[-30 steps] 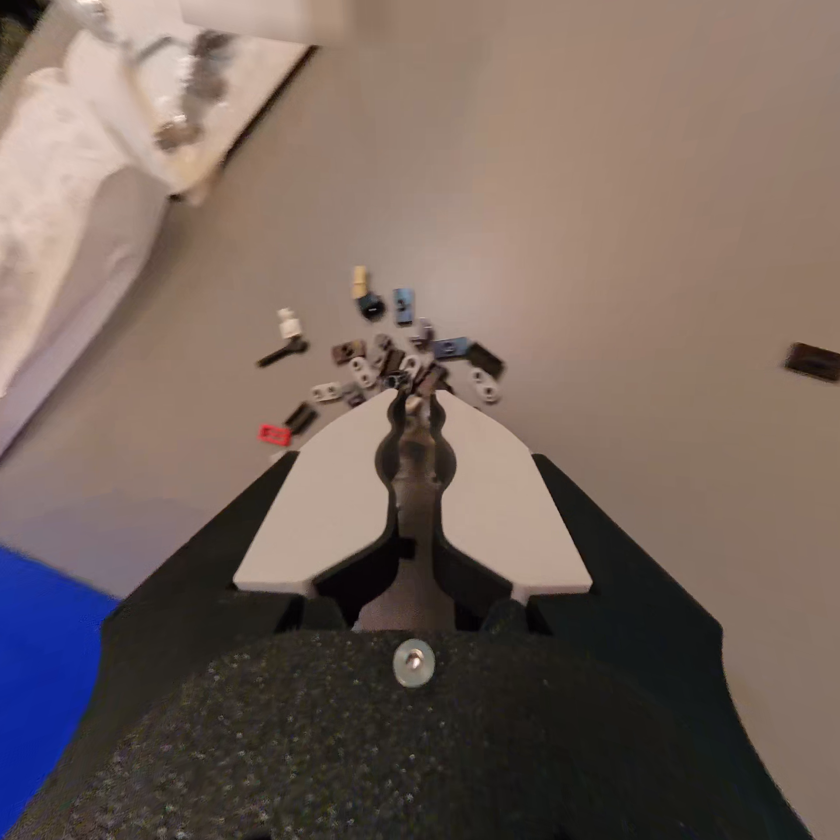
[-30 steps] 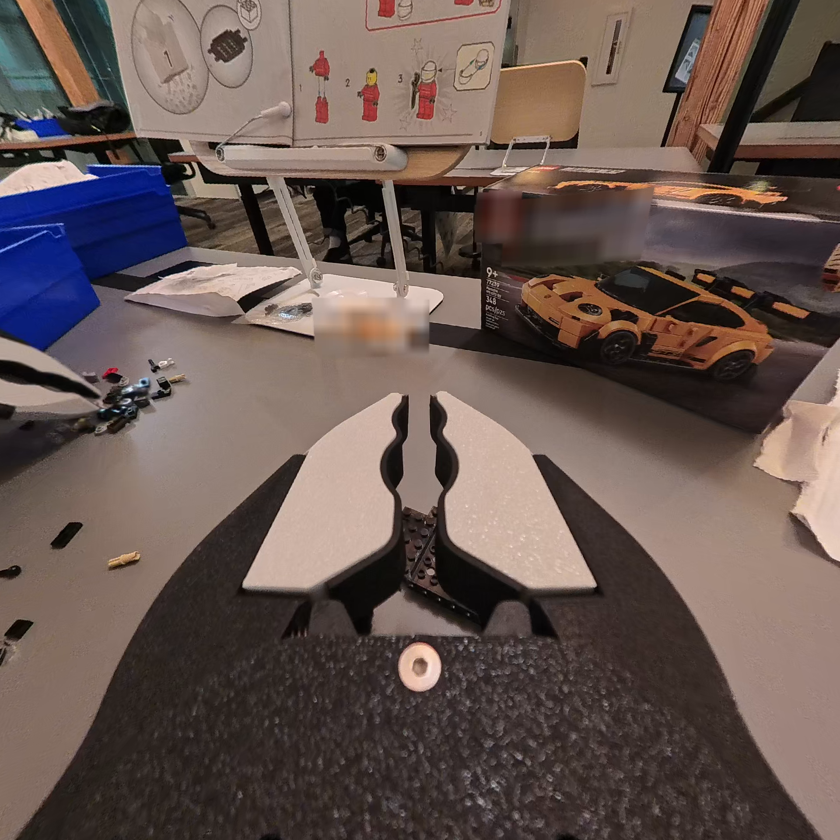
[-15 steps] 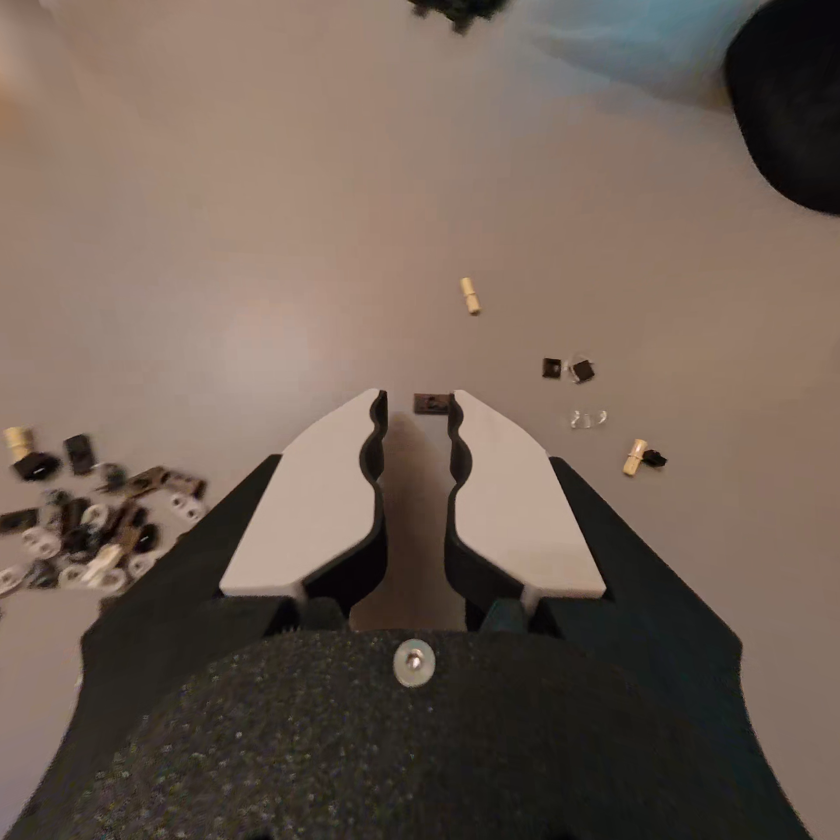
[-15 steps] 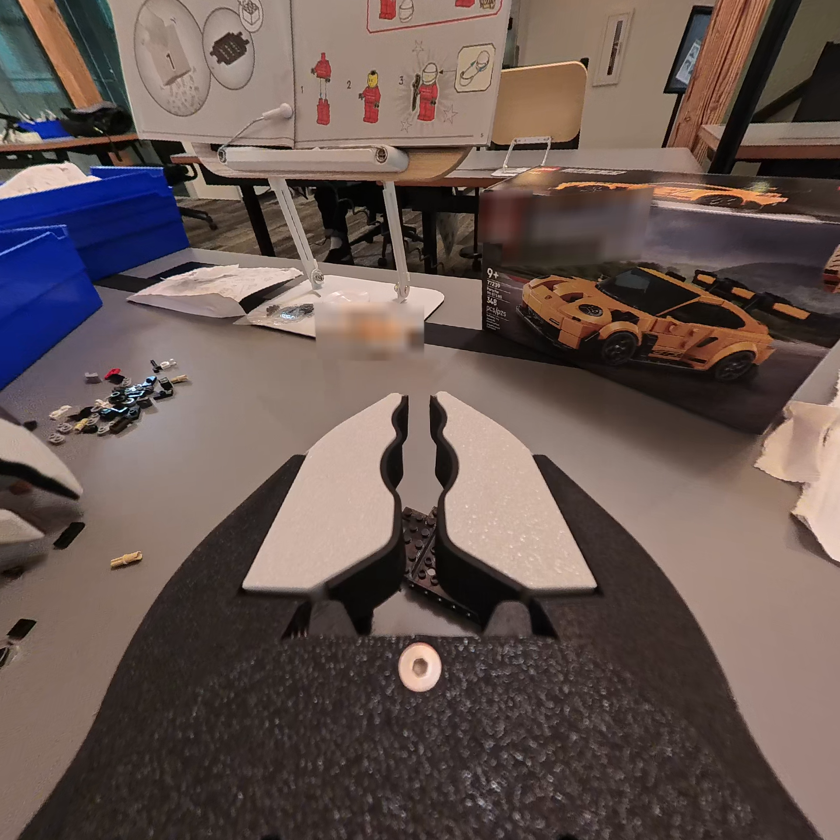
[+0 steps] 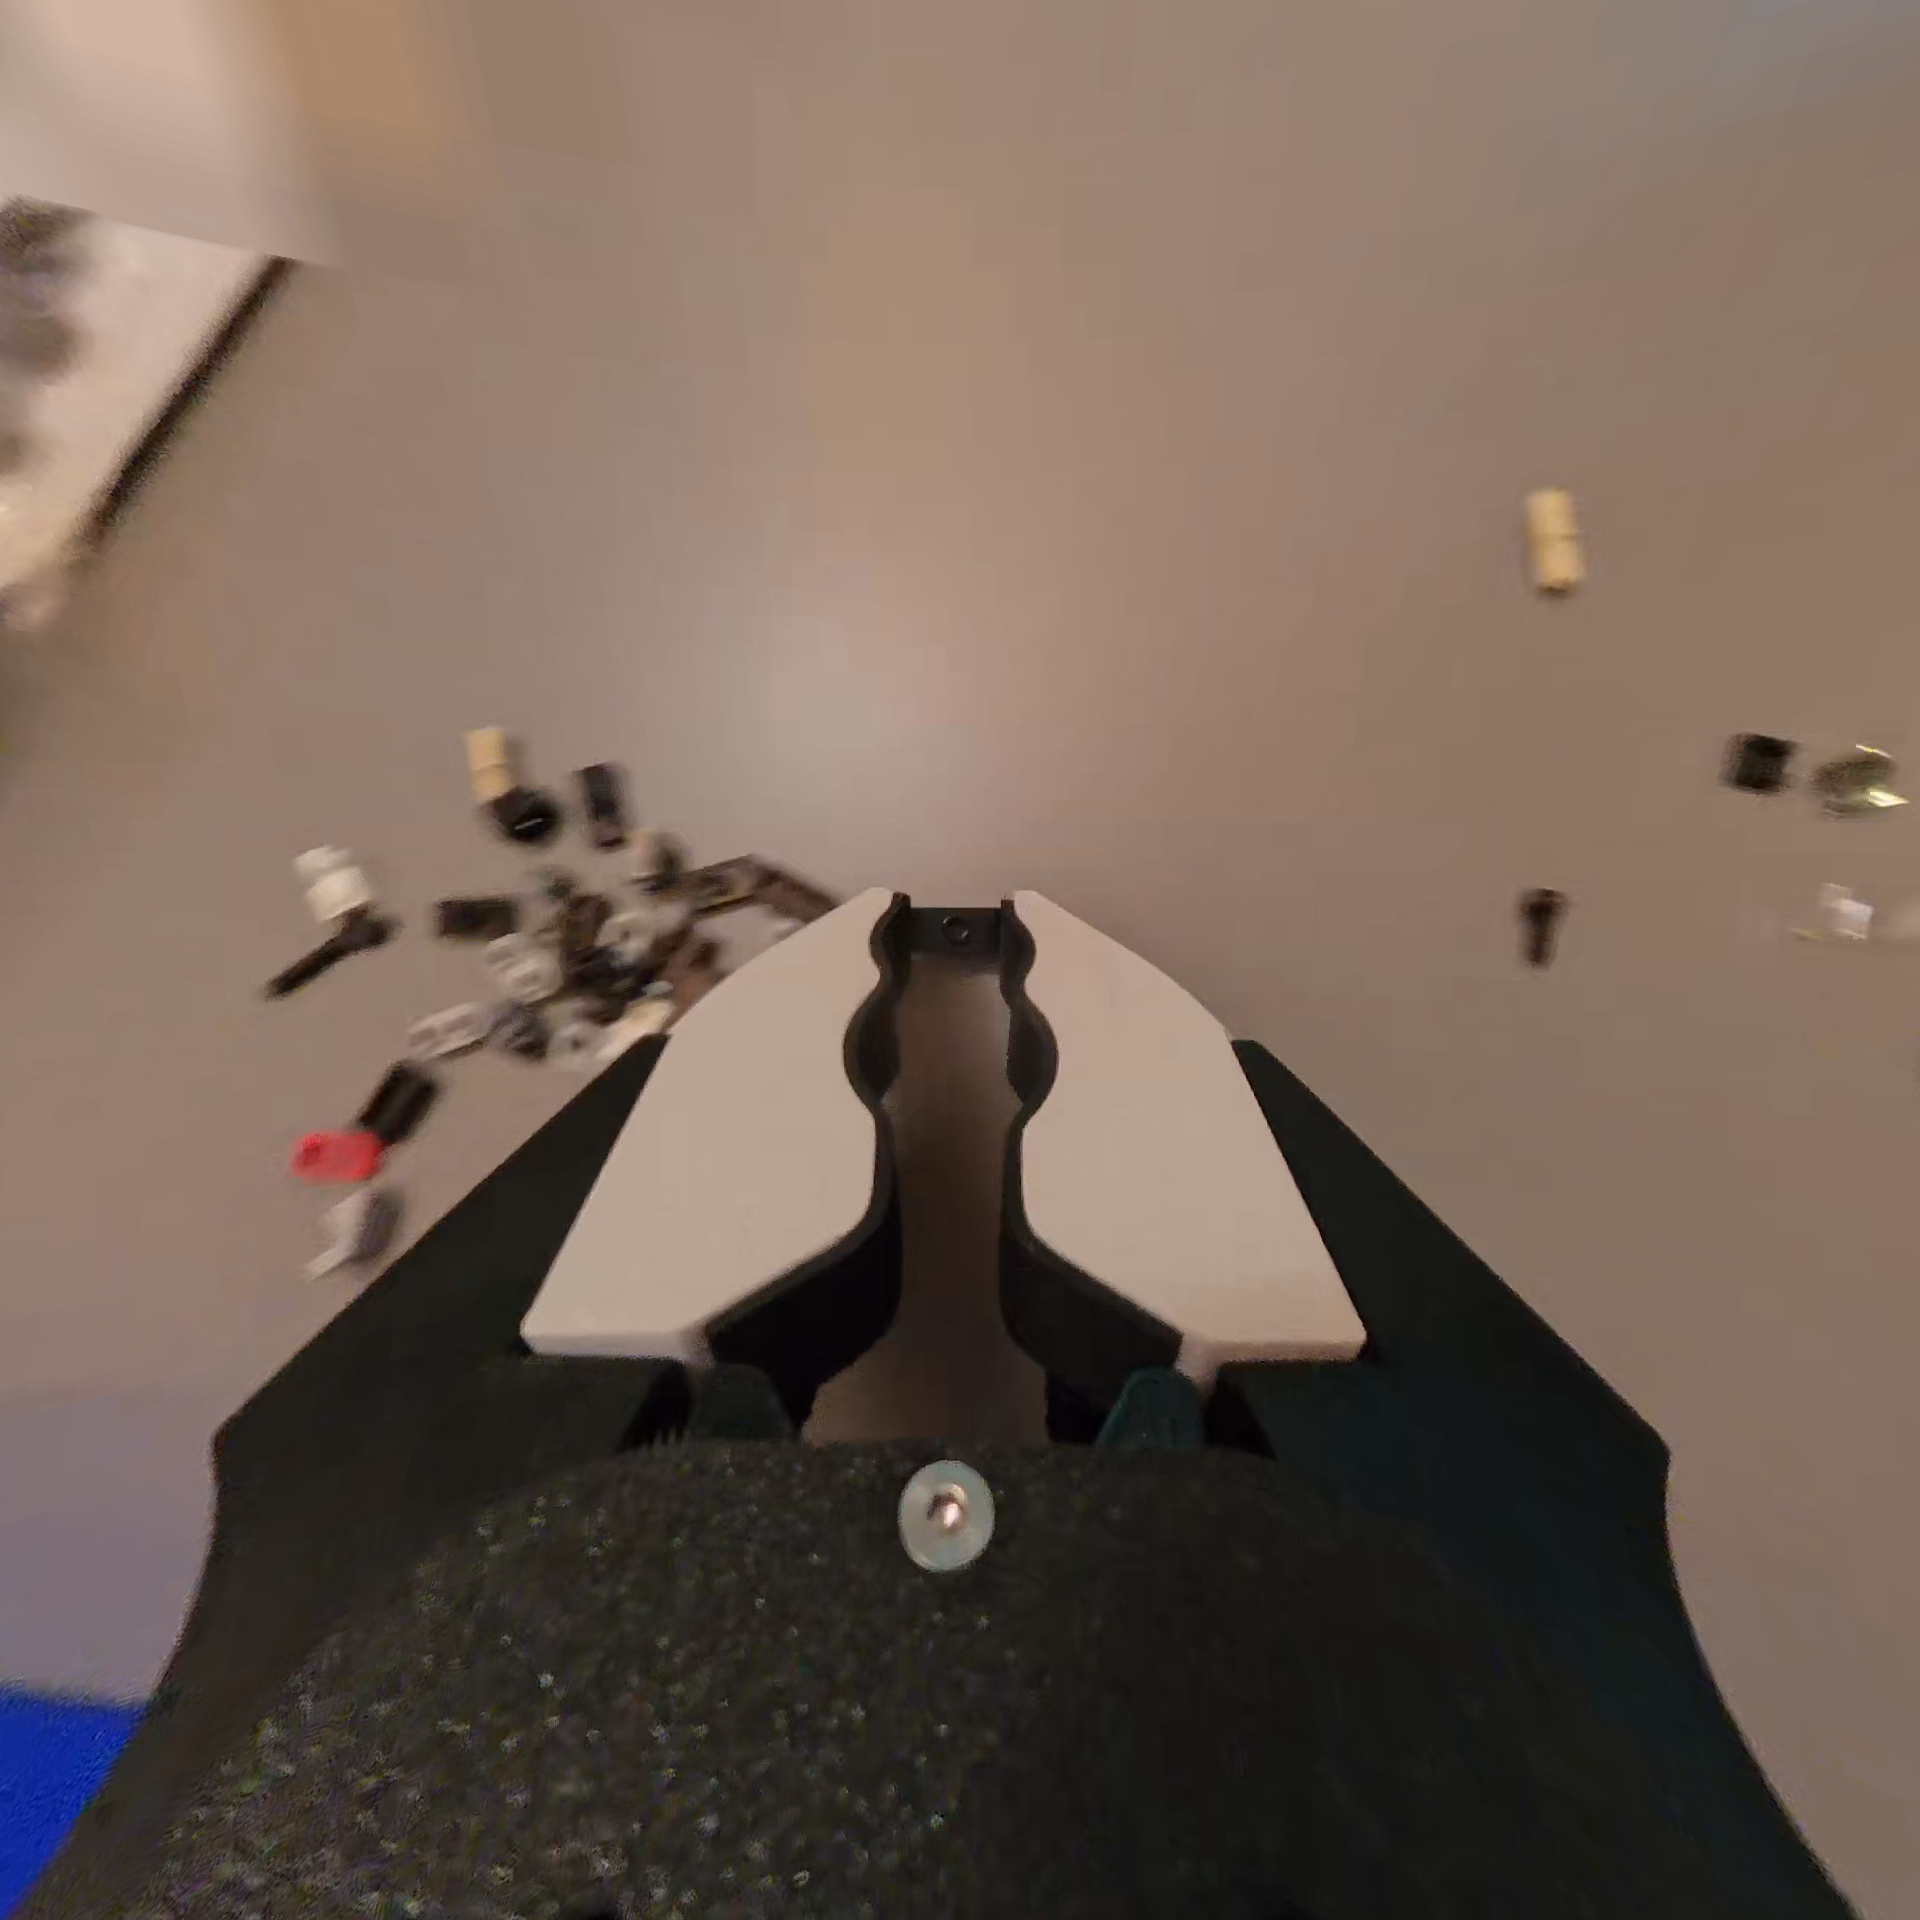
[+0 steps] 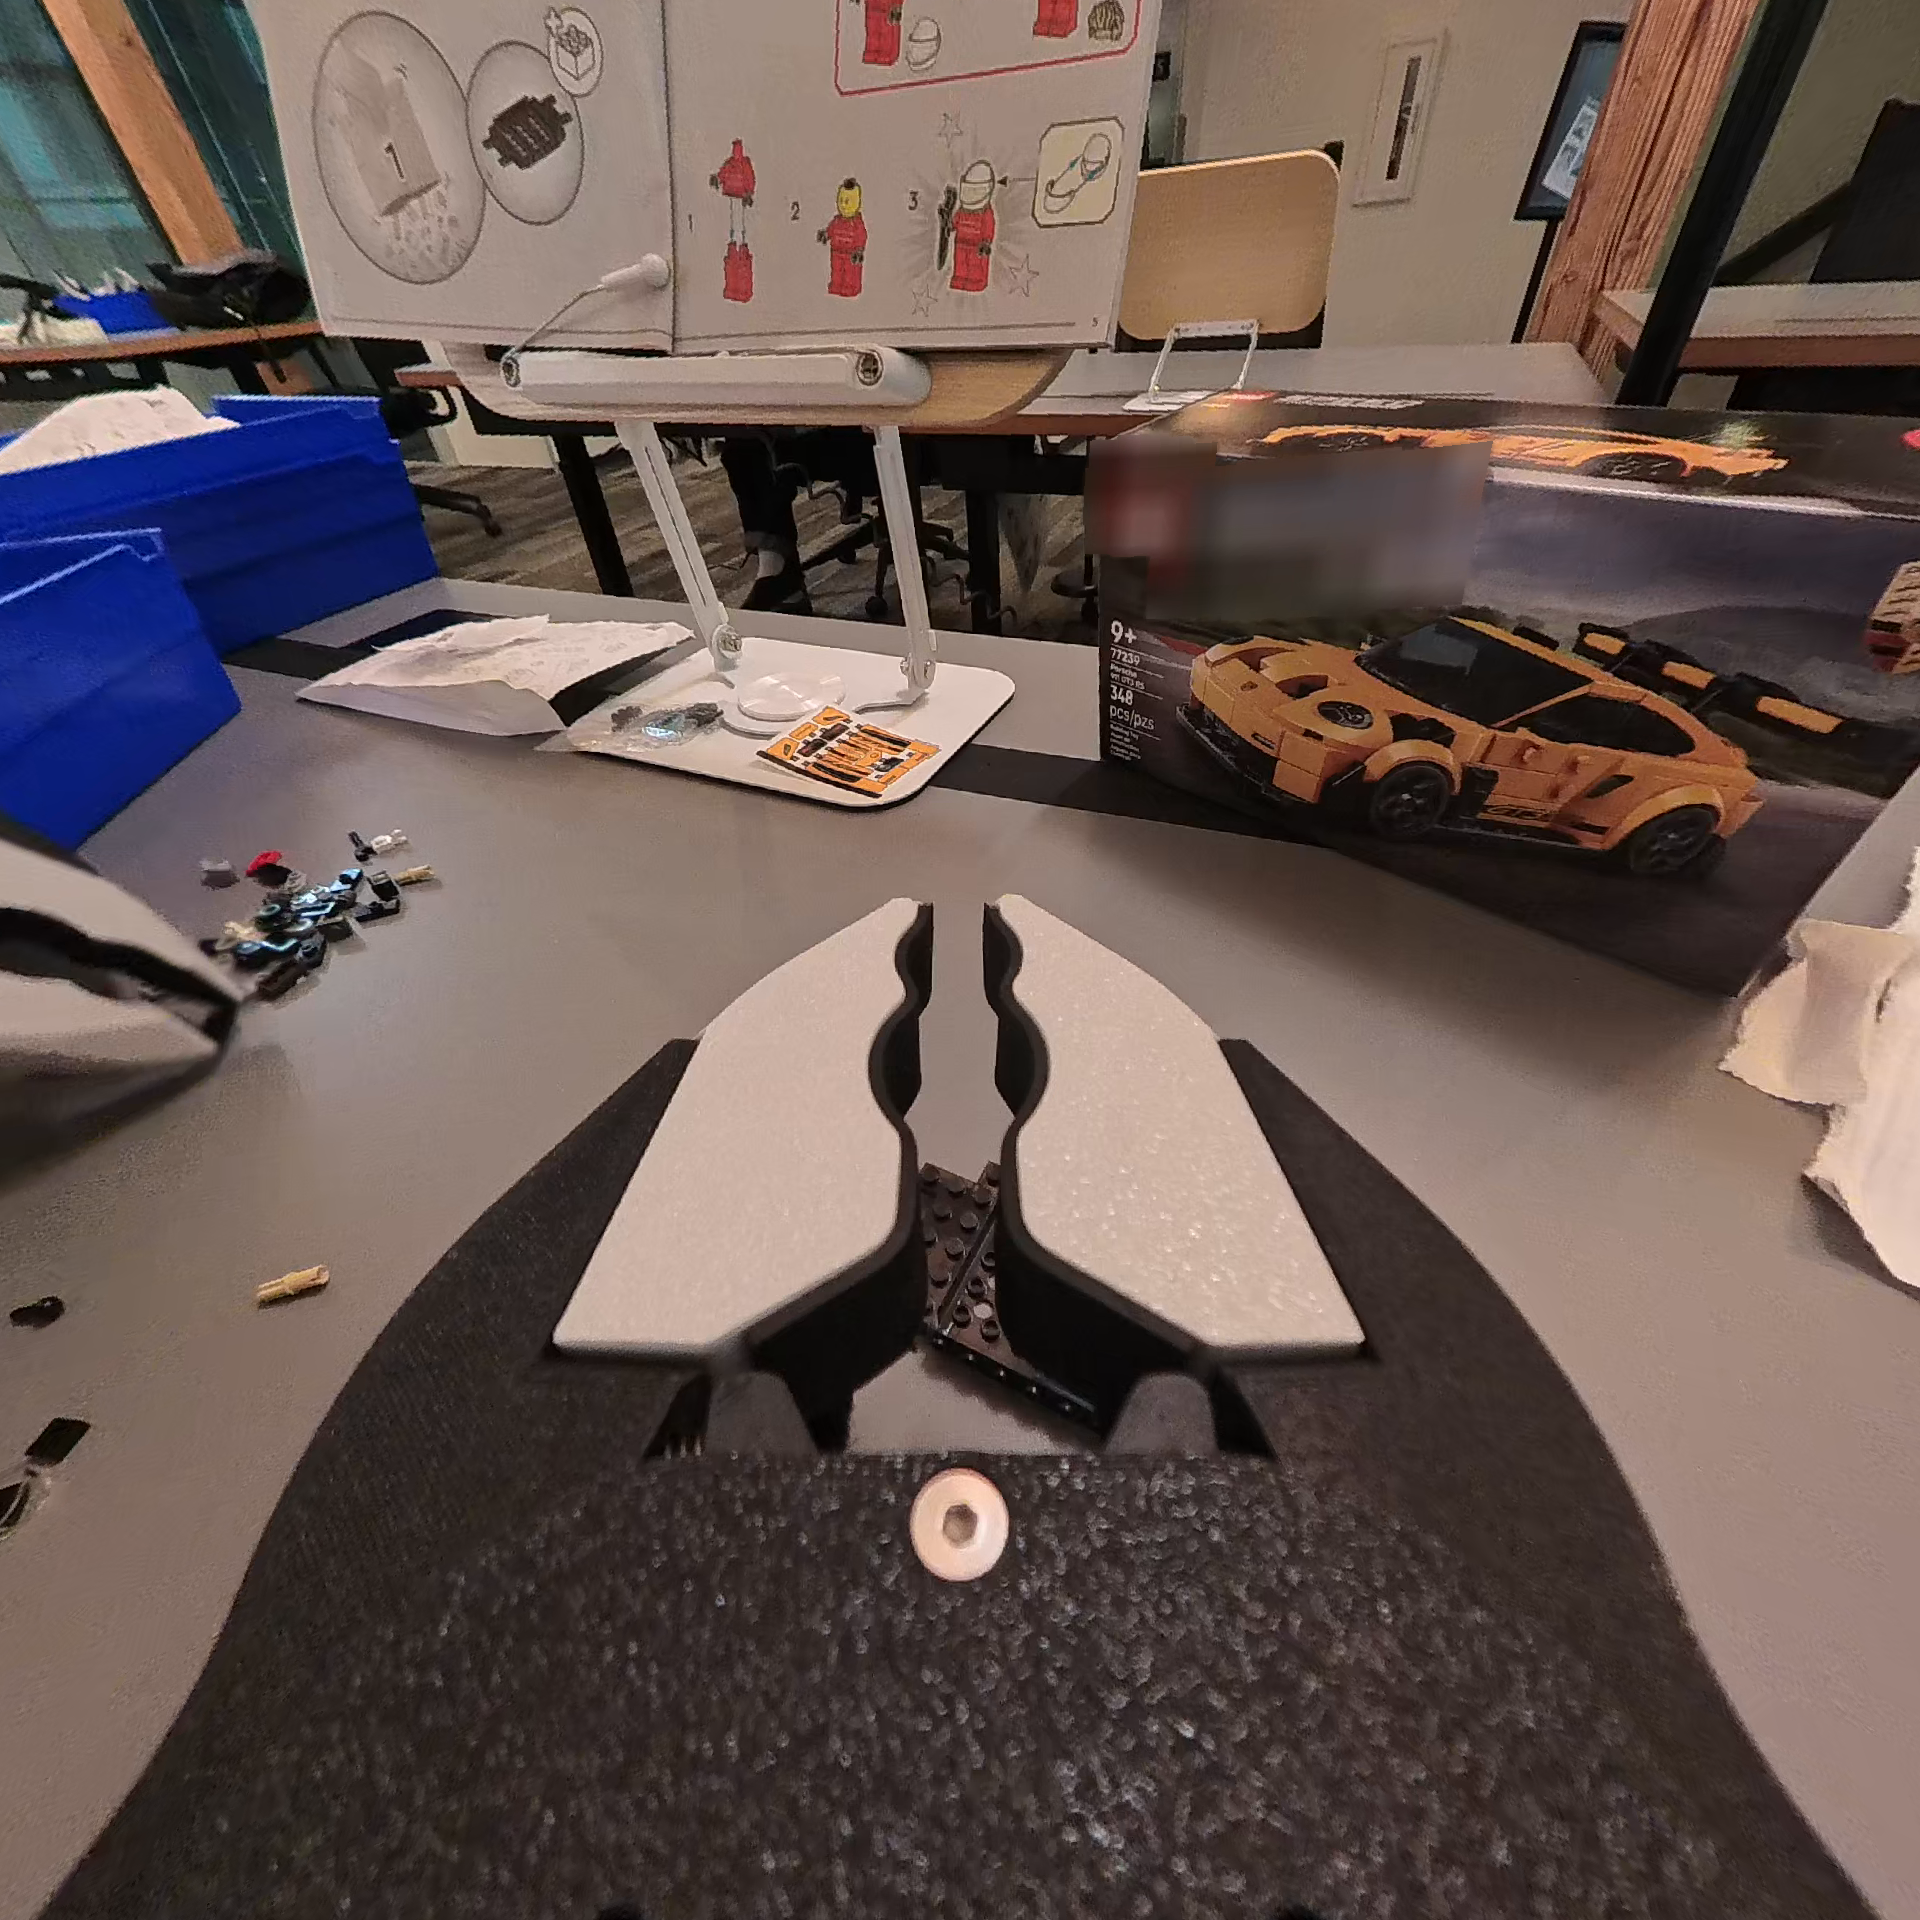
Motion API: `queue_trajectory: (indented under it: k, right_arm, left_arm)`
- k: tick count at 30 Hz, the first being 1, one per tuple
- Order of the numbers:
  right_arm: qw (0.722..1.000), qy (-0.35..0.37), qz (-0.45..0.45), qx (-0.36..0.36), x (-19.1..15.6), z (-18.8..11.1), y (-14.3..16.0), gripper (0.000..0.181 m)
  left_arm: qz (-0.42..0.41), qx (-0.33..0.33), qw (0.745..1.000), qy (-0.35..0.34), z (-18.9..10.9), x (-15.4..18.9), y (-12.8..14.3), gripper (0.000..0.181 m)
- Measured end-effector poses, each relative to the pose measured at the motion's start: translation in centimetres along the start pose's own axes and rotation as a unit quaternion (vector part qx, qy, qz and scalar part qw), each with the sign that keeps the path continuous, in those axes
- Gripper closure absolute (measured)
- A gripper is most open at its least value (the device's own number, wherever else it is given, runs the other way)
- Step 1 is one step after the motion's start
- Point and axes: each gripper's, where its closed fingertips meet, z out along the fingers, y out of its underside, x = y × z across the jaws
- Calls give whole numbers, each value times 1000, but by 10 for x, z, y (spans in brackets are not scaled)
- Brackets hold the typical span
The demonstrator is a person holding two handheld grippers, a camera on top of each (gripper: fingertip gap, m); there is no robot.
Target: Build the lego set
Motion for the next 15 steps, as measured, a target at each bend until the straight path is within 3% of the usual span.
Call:
queue_trajectory:
  k: [2,4,6,12,15]
  right_arm:
    - [1000,0,-1,0,0,0,0,173]
    - [1000,0,-1,-1,-1,0,0,172]
    - [1000,0,-1,-1,0,0,1,172]
    - [1000,-1,-2,-4,-1,1,2,172]
    - [1000,-2,-2,-5,-2,2,3,172]
  left_arm:
    - [-16,8,998,-54,-7,-26,1,165]
    - [-18,0,995,-95,-12,-42,6,145]
    - [-21,11,996,-86,-15,-36,3,144]
    - [-13,48,992,113,-23,55,-11,155]
    - [-2,35,986,165,-20,89,-8,160]
